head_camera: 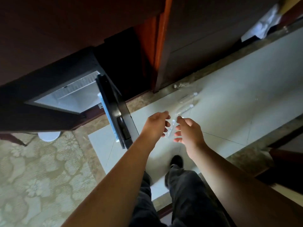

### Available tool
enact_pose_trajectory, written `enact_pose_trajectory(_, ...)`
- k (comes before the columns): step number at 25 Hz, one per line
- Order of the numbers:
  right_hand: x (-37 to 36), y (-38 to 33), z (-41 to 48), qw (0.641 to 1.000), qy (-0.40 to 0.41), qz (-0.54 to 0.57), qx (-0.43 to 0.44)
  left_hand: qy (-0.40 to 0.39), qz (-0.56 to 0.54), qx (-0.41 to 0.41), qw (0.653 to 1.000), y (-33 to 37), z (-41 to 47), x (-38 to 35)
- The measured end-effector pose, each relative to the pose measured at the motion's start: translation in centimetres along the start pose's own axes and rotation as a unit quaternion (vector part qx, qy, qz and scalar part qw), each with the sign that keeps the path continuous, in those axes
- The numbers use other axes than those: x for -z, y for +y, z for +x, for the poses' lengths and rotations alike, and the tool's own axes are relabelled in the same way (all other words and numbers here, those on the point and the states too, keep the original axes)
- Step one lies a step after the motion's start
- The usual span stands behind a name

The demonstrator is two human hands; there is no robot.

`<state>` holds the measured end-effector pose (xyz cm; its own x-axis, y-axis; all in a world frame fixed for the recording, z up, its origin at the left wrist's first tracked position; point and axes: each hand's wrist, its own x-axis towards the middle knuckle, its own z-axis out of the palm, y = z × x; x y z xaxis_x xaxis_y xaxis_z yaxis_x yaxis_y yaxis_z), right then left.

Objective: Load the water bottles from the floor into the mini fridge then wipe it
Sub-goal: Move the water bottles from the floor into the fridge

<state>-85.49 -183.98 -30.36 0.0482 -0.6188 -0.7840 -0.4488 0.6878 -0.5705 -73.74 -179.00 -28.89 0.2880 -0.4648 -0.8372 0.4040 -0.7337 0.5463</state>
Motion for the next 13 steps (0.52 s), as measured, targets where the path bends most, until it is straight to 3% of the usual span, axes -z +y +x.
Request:
enact_pose_trajectory(7,10.2,2.1,21.6,0.997,0.016,-0.034,-0.066,0.038,0.122,0.049,0.991,-2.3,15.8,-9.3)
enact_pose_trajectory(13,9.7,7.9,36.7,0.994,-0.004,-0.04,-0.106,0.069,0.223,0.053,0.971,-8.4,31.4,-15.1)
